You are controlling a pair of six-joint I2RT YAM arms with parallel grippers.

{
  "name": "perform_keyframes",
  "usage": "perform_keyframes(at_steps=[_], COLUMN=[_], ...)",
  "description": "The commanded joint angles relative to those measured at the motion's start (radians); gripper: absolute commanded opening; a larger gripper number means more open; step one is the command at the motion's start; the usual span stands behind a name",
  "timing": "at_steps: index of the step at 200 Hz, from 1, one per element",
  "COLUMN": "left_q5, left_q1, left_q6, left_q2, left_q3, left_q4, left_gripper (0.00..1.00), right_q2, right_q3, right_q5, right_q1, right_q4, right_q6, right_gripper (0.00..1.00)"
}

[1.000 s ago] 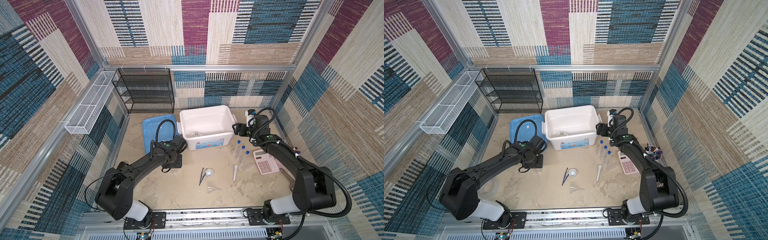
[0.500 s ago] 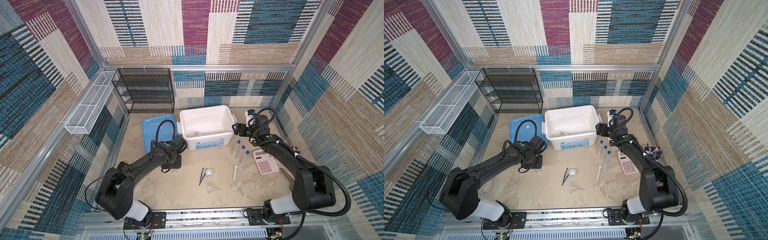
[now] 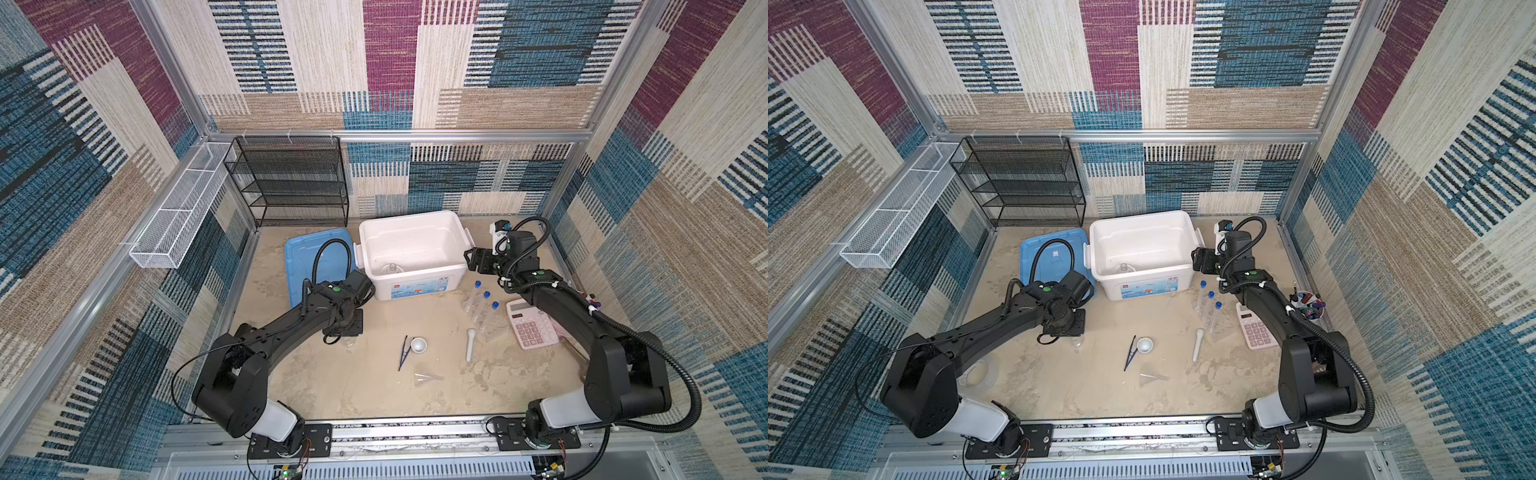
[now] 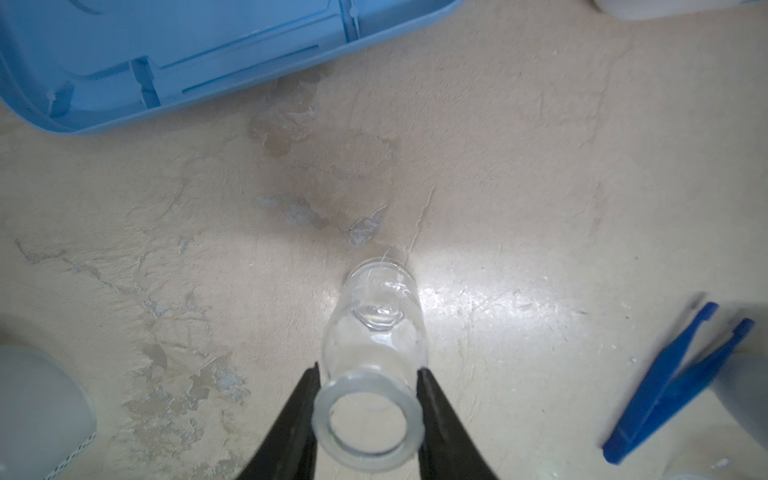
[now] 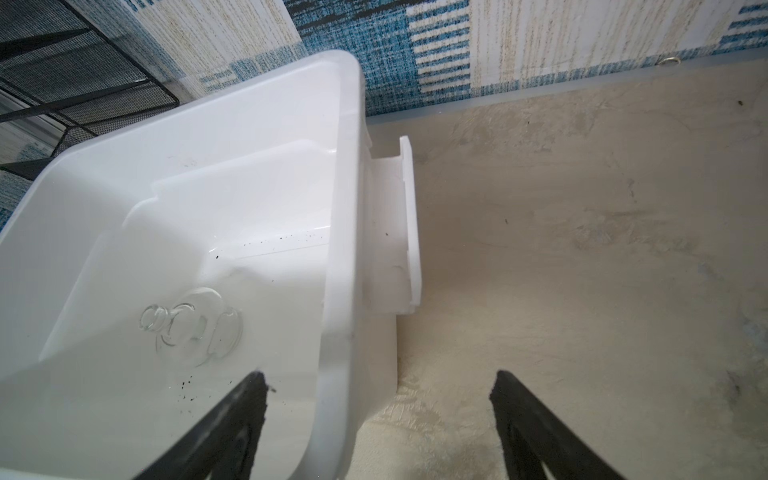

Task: Organize the chemistry lab equipment
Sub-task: 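Lower the left gripper onto the small glass jar and close on it, then lift the glass jar with the left gripper and carry it over the bin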

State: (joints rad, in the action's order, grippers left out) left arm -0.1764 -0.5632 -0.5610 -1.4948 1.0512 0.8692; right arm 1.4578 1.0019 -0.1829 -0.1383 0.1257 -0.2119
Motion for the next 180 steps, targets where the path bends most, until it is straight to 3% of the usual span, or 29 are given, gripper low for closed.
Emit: perform_keyframes(at_steps=[1, 76, 180], left_q5=[0.004, -0.003, -0.04], left_q1=[0.002, 0.002, 0.002], left_q6=[0.013, 0.046, 0.139], left_q2=[0.009, 0.01, 0.065], left_q3=[0.013, 0.094, 0.32], left_q4=[0.011, 0.07, 0.184], left_gripper=[0.36, 0.35, 0.35], right_q2=[-0.008, -0.011, -0.011], right_q3=[-0.003, -0.009, -0.008], right_q5=[0.005, 0.001, -0.014], right_q1=[-0.001, -0.001, -0.001], right_q4=[-0.026, -0.032, -0.042], right_q6=[-0.002, 0.0, -0.009], right_gripper=[0.87, 0.87, 0.87])
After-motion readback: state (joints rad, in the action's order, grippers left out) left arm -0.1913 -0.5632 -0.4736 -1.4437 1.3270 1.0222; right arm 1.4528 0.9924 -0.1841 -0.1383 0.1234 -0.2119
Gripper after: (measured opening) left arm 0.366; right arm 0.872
